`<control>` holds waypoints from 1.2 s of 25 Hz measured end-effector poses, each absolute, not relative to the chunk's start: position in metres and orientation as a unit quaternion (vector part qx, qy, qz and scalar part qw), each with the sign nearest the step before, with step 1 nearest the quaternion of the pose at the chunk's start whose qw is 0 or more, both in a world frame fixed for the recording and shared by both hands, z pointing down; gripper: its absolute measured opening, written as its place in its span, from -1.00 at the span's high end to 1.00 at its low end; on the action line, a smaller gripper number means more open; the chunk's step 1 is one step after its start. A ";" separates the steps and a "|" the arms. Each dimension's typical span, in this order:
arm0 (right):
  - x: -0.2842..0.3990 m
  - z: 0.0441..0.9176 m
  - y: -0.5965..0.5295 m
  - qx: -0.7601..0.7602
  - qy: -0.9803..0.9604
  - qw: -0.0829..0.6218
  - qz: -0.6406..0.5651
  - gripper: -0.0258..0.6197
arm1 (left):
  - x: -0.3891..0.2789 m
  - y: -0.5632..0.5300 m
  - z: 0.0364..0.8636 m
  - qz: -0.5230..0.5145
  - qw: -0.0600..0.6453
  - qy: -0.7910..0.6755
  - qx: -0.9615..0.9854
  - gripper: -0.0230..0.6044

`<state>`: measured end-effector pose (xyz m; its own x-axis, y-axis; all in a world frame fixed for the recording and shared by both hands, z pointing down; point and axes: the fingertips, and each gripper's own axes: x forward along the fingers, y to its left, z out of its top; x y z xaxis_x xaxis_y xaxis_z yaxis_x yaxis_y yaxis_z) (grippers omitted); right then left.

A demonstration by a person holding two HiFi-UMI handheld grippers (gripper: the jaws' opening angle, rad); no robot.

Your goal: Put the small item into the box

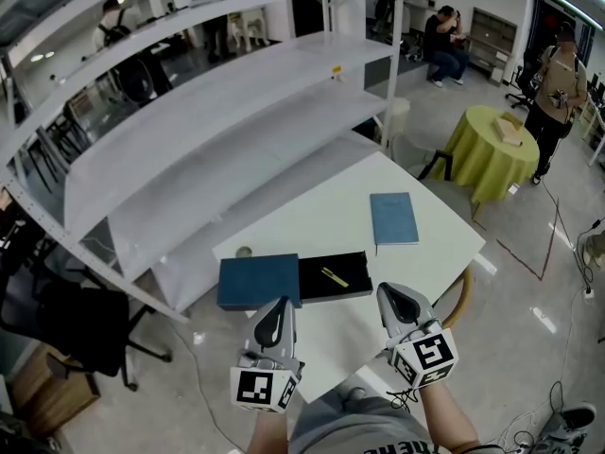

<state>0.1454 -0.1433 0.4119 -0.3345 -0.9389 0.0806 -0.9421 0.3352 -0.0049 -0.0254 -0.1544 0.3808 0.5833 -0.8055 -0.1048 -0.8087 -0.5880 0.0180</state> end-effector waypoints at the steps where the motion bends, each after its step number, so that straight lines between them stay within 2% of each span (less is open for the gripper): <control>1: 0.145 0.409 -0.141 0.575 -0.818 0.025 0.022 0.92 | -0.024 -0.154 0.381 0.051 0.016 0.453 -0.890 0.90; 6: 0.146 0.400 -0.133 0.573 -0.820 -0.001 0.007 0.92 | -0.019 -0.150 0.382 0.051 0.018 0.449 -0.892 0.90; 30: 0.146 0.380 -0.121 0.590 -0.807 -0.019 -0.022 0.92 | -0.024 -0.143 0.377 0.055 0.025 0.449 -0.891 0.90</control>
<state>0.1455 -0.1211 0.3795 -0.3038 -0.9510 -0.0574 -0.9527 0.3035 0.0130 -0.0243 -0.1425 0.3768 0.5905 -0.7979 -0.1209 -0.8035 -0.5953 0.0044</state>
